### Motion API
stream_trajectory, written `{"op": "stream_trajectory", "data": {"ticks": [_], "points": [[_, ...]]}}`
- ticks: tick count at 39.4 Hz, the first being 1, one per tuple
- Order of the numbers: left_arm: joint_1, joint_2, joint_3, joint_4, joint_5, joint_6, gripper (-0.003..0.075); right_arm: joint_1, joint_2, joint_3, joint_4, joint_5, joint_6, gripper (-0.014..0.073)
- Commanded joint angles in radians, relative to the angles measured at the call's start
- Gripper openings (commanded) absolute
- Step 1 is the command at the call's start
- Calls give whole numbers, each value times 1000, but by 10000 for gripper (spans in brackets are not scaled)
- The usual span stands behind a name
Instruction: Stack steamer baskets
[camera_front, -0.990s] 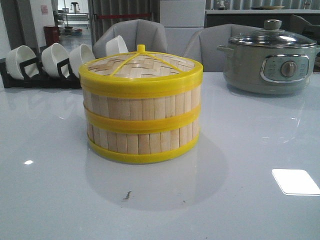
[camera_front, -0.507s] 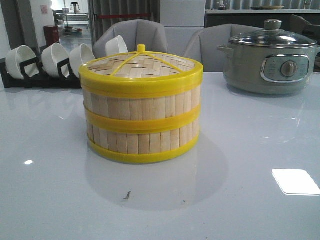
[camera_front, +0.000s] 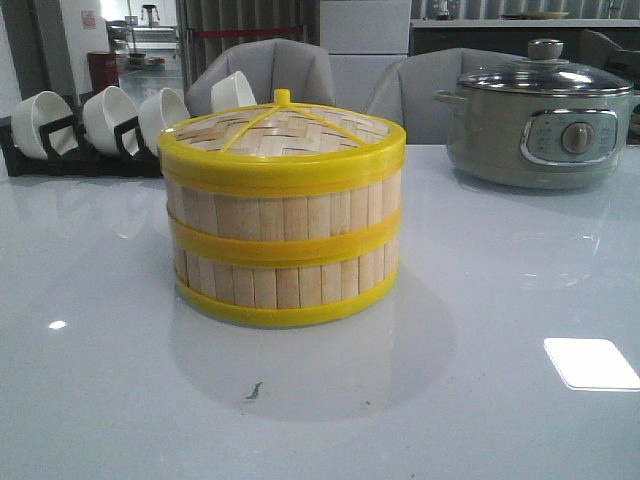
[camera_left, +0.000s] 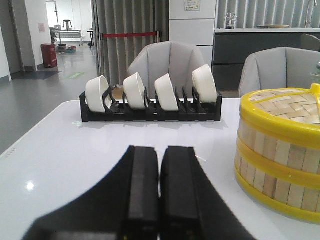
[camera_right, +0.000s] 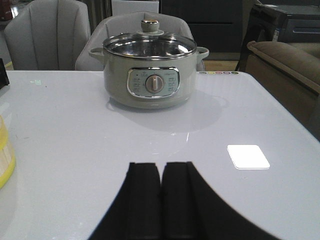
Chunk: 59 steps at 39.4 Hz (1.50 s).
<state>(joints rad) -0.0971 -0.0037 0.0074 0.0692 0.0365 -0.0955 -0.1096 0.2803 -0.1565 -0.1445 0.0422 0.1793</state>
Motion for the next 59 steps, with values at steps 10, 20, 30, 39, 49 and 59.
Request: {"op": "stream_trajectory", "data": {"ticks": [10,20,30,39,49,59], "points": [[-2,-14,0,21,-89,-3,85,-5,8,-27,-14,-87,-8,55],[-2,-14,0,21,-89,-3,85,-5,8,-27,-14,-87,-8,55],[-2,-14,0,21,-89,-3,85,-5,8,-27,-14,-87,-8,55],[-2,-14,0,21,-89,-3,85,-5,8,-27,-14,-87,-8,55],[-2,-14,0,21,-89,-3,85,-5,8,-27,-14,-87,-8,55],[-2,-14,0,21,-89,-3,85,-3,-15,-15,-16,-87,-8,55]]}}
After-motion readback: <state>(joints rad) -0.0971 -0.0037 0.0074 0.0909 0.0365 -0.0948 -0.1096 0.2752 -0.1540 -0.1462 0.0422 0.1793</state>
